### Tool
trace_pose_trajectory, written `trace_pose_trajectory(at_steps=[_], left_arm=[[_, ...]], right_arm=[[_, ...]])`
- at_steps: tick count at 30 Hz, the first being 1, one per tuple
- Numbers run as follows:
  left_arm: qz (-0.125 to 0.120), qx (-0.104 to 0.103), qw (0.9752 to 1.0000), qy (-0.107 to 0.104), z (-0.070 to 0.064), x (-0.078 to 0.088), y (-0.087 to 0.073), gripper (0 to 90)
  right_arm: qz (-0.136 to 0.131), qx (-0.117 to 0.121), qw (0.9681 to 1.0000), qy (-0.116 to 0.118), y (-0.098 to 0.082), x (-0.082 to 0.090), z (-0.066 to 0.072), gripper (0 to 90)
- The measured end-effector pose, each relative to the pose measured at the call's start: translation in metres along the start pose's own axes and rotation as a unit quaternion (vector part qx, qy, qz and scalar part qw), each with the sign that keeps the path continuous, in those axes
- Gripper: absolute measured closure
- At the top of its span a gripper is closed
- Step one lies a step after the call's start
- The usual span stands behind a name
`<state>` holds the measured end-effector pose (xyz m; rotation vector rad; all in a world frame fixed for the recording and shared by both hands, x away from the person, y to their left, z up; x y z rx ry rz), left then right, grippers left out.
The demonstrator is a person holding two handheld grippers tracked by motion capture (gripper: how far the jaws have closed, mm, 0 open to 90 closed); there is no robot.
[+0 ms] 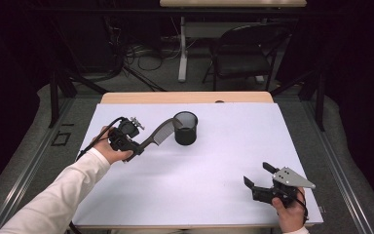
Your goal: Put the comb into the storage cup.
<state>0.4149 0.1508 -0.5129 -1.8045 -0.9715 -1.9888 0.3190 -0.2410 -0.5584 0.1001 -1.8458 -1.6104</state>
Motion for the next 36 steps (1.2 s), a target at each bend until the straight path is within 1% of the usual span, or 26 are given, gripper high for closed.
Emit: trace_pose_trajectory(at_steps=[3,5,9,13,17,20,24,28,31,36], left_arm=[[-0.013,0.003,0.9999,0.002,0.0,0.002,0.001,73.0],[-0.02,0.002,0.9998,0.007,0.001,0.004,0.002,72.9],[-0.037,0.007,0.9993,0.007,0.001,0.005,0.003,73.0],[-0.046,0.006,0.9989,0.008,0.001,0.007,0.005,73.0],[-0.061,0.008,0.998,0.009,-0.001,0.009,0.008,72.9],[-0.077,0.006,0.9969,0.011,-0.003,0.011,0.012,73.0],[-0.089,0.003,0.9959,0.016,-0.006,0.012,0.016,72.9],[-0.105,0.005,0.9944,0.01,-0.01,0.013,0.018,73.0],[-0.114,0.005,0.9933,0.013,-0.011,0.012,0.02,73.0],[-0.134,0.006,0.9909,0.016,-0.012,0.013,0.023,73.0]], right_arm=[[0.002,0.001,1.0,0.001,0.0,0.0,0.0,14.3],[0.001,0.001,1.0,0.001,0.0,0.0,0.0,14.3],[0.001,-0.001,1.0,0.002,0.0,0.0,0.0,14.3],[0.001,-0.001,1.0,0.002,0.0,-0.001,0.001,14.3],[0.001,0.0,1.0,0.002,0.0,-0.001,0.001,14.3],[0.002,0.002,1.0,0.002,-0.001,-0.001,0.0,14.3],[0.001,0.001,1.0,0.002,0.0,-0.001,0.001,14.3],[0.001,0.001,1.0,0.002,-0.001,-0.001,0.001,14.3],[0.003,0.003,1.0,0.002,-0.001,-0.001,0.001,14.3],[0.003,0.003,1.0,0.002,-0.001,-0.001,0.002,14.3]])
Point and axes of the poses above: each handheld gripper's, and its own axes: x roughly backward along the jaws, y roughly out of its top, z roughly to its left, the point moved 8 cm from there along -x, roughly forward along the jaws, and after that the axes turned 5 degrees about z, right-handed, at the moved point
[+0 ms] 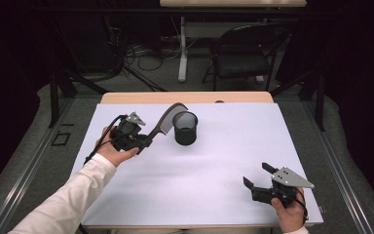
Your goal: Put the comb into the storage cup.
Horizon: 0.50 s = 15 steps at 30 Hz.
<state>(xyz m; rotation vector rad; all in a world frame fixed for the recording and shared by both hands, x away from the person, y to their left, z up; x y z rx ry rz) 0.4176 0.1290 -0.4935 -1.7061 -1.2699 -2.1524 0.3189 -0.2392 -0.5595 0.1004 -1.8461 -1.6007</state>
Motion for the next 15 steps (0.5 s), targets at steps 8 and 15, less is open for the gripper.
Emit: trace_pose_trajectory(at_steps=[8,15], left_arm=[[-0.027,0.002,0.9996,0.004,-0.003,0.001,0.008,73.0],[-0.049,0.006,0.9988,0.003,-0.007,-0.001,0.013,73.0]], right_arm=[[0.001,0.004,1.0,-0.002,0.0,-0.001,0.0,14.2],[0.001,0.002,1.0,-0.003,0.0,-0.001,0.0,14.2]])
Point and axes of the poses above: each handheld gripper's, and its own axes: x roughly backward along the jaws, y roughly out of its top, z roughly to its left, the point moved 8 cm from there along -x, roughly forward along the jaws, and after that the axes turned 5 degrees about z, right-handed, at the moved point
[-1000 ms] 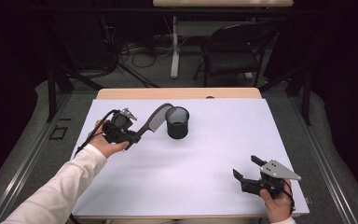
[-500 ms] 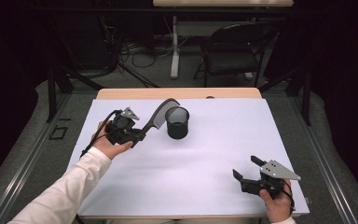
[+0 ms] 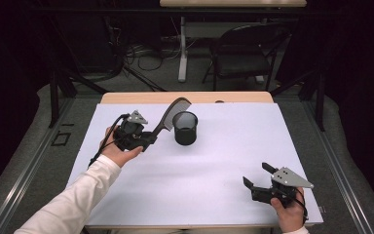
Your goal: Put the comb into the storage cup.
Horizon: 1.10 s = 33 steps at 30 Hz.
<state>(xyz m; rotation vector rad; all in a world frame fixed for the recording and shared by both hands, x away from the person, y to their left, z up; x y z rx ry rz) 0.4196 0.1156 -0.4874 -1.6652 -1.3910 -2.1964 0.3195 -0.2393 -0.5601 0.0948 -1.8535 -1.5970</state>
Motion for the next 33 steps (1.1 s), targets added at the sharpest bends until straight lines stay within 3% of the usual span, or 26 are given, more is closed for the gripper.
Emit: trace_pose_trajectory(at_steps=[15,22,33], left_arm=[[-0.049,0.018,0.9985,0.013,-0.005,0.001,0.013,73.0],[-0.064,0.016,0.9978,0.01,-0.012,-0.003,0.017,73.0],[-0.086,0.014,0.9959,0.024,-0.019,-0.01,0.023,73.0]], right_arm=[[-0.003,-0.003,1.0,0.002,0.0,-0.001,0.0,14.2],[-0.001,-0.004,1.0,0.001,0.0,0.0,-0.001,14.2],[0.006,-0.016,0.9999,0.001,0.0,-0.002,-0.001,14.1]])
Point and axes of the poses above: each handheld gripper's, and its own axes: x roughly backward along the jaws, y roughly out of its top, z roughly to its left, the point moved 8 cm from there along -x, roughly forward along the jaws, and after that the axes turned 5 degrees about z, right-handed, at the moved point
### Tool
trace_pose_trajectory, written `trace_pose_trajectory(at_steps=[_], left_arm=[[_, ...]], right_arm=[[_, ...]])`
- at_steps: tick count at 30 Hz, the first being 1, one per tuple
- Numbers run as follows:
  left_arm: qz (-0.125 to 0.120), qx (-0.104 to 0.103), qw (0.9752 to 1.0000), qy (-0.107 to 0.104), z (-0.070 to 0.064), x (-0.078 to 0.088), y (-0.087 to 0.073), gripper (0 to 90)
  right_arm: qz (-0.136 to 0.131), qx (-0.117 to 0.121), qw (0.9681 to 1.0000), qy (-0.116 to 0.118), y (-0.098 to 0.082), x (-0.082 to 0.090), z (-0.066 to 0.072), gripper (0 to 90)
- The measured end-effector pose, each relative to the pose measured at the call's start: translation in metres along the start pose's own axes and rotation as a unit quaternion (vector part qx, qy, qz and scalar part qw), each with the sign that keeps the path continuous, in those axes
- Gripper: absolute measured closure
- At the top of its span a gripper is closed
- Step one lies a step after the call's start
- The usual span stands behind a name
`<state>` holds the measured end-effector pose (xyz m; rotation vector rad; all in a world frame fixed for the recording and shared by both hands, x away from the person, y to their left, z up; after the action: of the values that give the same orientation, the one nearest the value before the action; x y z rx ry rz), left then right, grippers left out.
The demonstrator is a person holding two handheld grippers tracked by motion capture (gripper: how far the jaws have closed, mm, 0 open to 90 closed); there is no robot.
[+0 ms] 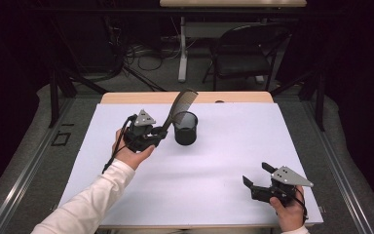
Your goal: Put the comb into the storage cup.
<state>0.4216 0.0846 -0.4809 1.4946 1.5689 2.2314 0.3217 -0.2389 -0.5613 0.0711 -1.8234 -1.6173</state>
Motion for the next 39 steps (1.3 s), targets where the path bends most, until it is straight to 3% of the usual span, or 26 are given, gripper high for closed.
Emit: trace_pose_trajectory(at_steps=[7,12,21,39], left_arm=[[-0.007,0.001,1.0,0.0,-0.003,-0.006,0.002,73.0],[-0.015,0.004,0.9999,0.002,-0.002,-0.006,0.004,73.0],[-0.02,0.007,0.9998,0.004,-0.002,-0.008,0.004,73.0],[-0.024,0.011,0.9996,0.006,-0.002,-0.008,0.008,73.0]], right_arm=[[0.015,-0.022,0.9996,0.009,0.004,-0.009,0.002,14.1],[0.034,-0.025,0.999,0.013,0.003,-0.014,0.004,14.1],[0.039,-0.026,0.9988,0.012,0.005,-0.015,0.004,14.1],[0.041,0.009,0.999,0.016,0.032,-0.024,0.009,14.1]])
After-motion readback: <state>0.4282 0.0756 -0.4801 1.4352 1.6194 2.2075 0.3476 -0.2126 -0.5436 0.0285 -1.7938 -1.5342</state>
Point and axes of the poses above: each handheld gripper's, and its own axes: x roughly backward along the jaws, y roughly out of its top, z roughly to its left, the point moved 8 cm from there along -x, roughly forward along the jaws, and after that the axes turned 5 degrees about z, right-handed, at the moved point
